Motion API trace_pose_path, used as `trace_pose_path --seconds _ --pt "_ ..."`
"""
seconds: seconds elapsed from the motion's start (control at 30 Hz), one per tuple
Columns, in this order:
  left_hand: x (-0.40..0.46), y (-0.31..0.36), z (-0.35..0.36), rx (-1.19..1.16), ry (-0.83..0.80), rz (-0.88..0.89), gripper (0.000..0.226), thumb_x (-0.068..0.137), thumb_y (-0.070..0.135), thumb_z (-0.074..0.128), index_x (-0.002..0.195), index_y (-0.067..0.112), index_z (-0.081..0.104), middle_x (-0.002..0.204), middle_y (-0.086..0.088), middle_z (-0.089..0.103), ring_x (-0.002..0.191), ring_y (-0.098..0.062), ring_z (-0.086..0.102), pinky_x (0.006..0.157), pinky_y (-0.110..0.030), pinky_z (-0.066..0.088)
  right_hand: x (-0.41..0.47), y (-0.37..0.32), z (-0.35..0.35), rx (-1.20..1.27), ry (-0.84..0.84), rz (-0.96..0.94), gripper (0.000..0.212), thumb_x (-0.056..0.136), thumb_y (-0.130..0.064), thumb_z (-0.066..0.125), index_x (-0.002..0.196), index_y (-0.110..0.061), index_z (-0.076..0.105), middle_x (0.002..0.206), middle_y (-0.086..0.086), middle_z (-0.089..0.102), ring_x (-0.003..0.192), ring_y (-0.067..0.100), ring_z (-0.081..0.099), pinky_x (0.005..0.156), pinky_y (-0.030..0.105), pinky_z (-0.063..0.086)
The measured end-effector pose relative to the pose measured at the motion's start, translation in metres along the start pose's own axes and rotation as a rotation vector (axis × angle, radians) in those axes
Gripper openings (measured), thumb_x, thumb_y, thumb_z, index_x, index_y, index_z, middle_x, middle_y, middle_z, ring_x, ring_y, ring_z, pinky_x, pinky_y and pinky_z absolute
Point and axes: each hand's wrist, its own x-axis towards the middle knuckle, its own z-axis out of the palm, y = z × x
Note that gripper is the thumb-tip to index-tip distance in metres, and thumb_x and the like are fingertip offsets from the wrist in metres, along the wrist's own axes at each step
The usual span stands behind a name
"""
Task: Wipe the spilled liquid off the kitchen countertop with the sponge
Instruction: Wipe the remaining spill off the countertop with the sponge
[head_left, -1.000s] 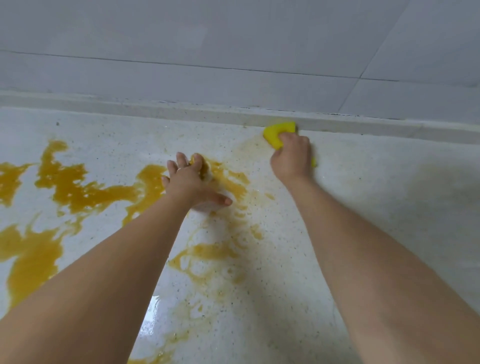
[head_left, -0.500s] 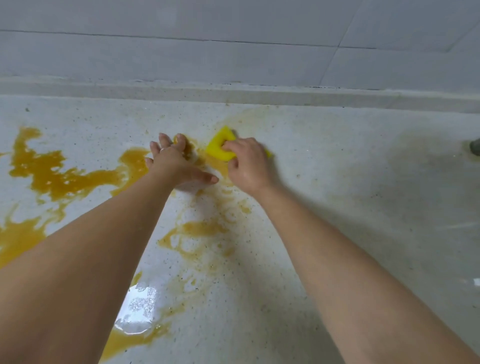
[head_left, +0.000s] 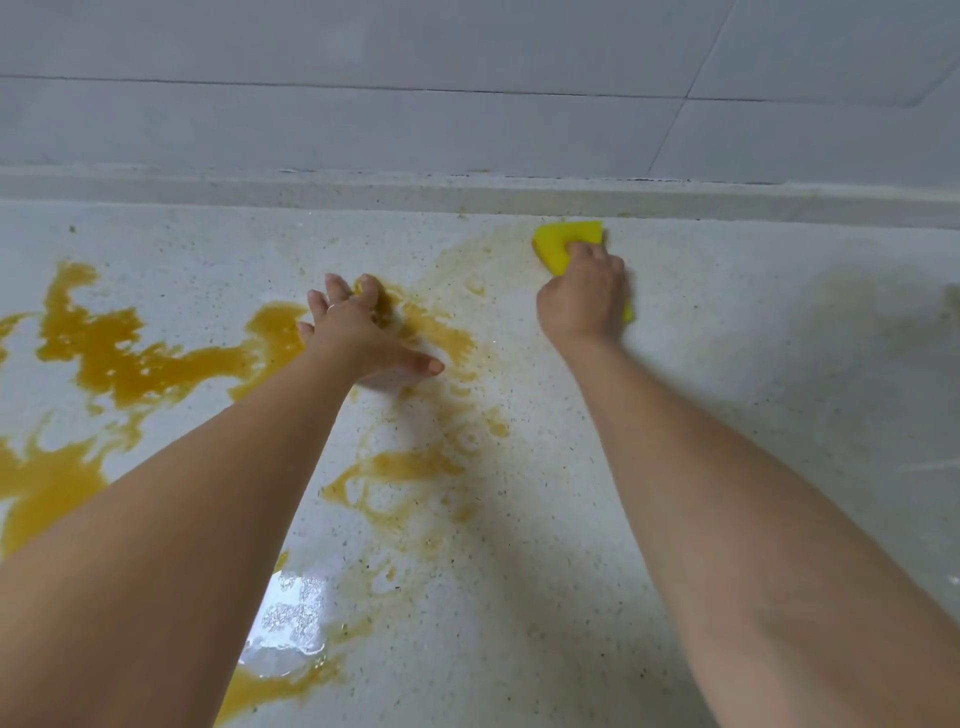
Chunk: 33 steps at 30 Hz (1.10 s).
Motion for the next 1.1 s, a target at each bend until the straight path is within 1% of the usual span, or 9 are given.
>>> trace_pose_path --seconds 0.13,0.17,0.3,0.43,0.5,0.67,0.83,1.0,1.1 --pt "0.000 0.001 0.000 0.011 0.009 -0.011 0.125 0.056 0.058 0.080 0.152 0.028 0.006 0.158 -0.005 -0.014 0.145 -0.029 -0.015 0.117 -0.053 0.001 -0.024 -0.039 0.017 0.065 -0.192 -0.397 0.042 0.087 -0.003 0.044 0.128 -0.013 0.050 0.131 0.005 0.052 0.120 0.024 0.043 0.100 0.030 0.033" --pt "-0.002 0.001 0.000 0.013 0.007 -0.006 0.125 0.057 0.059 0.080 0.152 0.027 0.004 0.158 -0.005 -0.015 0.145 -0.029 -0.016 0.117 -0.052 0.000 -0.025 -0.037 0.019 0.062 -0.170 -0.427 0.041 0.087 -0.003 0.044 0.127 -0.014 0.051 0.129 0.004 0.053 0.119 0.023 0.044 0.099 0.030 0.034" --pt "-0.003 0.000 -0.001 0.024 0.003 0.001 0.126 0.058 0.059 0.079 0.152 0.026 0.001 0.157 -0.007 -0.018 0.144 -0.030 -0.017 0.116 -0.051 -0.001 0.014 -0.029 0.014 -0.012 -0.081 -0.204 0.043 0.086 -0.005 0.044 0.129 -0.010 0.046 0.134 0.009 0.047 0.121 0.028 0.042 0.101 0.033 0.031" --pt "-0.003 0.002 0.000 -0.001 -0.004 -0.025 0.126 0.057 0.057 0.080 0.152 0.026 0.003 0.157 -0.005 -0.020 0.144 -0.027 -0.019 0.116 -0.047 -0.004 -0.006 -0.075 0.032 0.093 -0.303 -0.534 0.047 0.084 -0.002 0.045 0.129 -0.011 0.050 0.135 0.008 0.050 0.124 0.027 0.042 0.104 0.033 0.032" --pt "-0.005 0.002 0.000 -0.013 -0.007 -0.028 0.126 0.058 0.056 0.081 0.152 0.026 0.004 0.157 -0.004 -0.020 0.144 -0.026 -0.020 0.116 -0.046 -0.005 -0.019 -0.074 0.038 0.137 -0.310 -0.621 0.044 0.084 -0.002 0.046 0.125 -0.014 0.055 0.131 0.006 0.054 0.122 0.025 0.044 0.102 0.033 0.034" --pt "-0.007 -0.001 -0.001 -0.025 -0.020 0.000 0.128 0.059 0.057 0.079 0.152 0.028 -0.004 0.156 -0.006 -0.022 0.143 -0.027 -0.024 0.115 -0.046 -0.009 0.013 -0.041 0.020 0.016 -0.095 -0.236 0.047 0.086 -0.002 0.044 0.131 -0.010 0.046 0.136 0.009 0.048 0.124 0.027 0.042 0.104 0.031 0.031" --pt "-0.009 0.001 -0.001 -0.043 -0.017 0.007 0.125 0.061 0.055 0.080 0.151 0.028 -0.003 0.157 -0.005 -0.021 0.143 -0.026 -0.023 0.116 -0.045 -0.008 -0.032 -0.062 0.029 0.121 -0.287 -0.589 0.043 0.085 0.001 0.045 0.124 -0.011 0.056 0.129 0.006 0.056 0.122 0.024 0.045 0.102 0.030 0.033" --pt "-0.010 -0.008 -0.003 0.003 -0.013 0.073 0.129 0.058 0.062 0.077 0.152 0.023 -0.002 0.157 -0.008 -0.019 0.144 -0.028 -0.019 0.116 -0.047 -0.005 -0.015 -0.018 0.015 0.012 -0.033 -0.202 0.045 0.084 0.001 0.044 0.128 -0.005 0.050 0.133 0.015 0.050 0.123 0.031 0.043 0.101 0.032 0.030" --pt "-0.010 -0.021 -0.010 0.015 -0.024 0.143 0.129 0.055 0.062 0.078 0.152 0.020 0.003 0.158 -0.007 -0.013 0.146 -0.028 -0.013 0.118 -0.046 0.003 -0.049 -0.056 0.031 0.115 -0.099 -0.279 0.047 0.080 0.004 0.047 0.127 0.000 0.052 0.134 0.019 0.050 0.124 0.033 0.044 0.105 0.034 0.027"
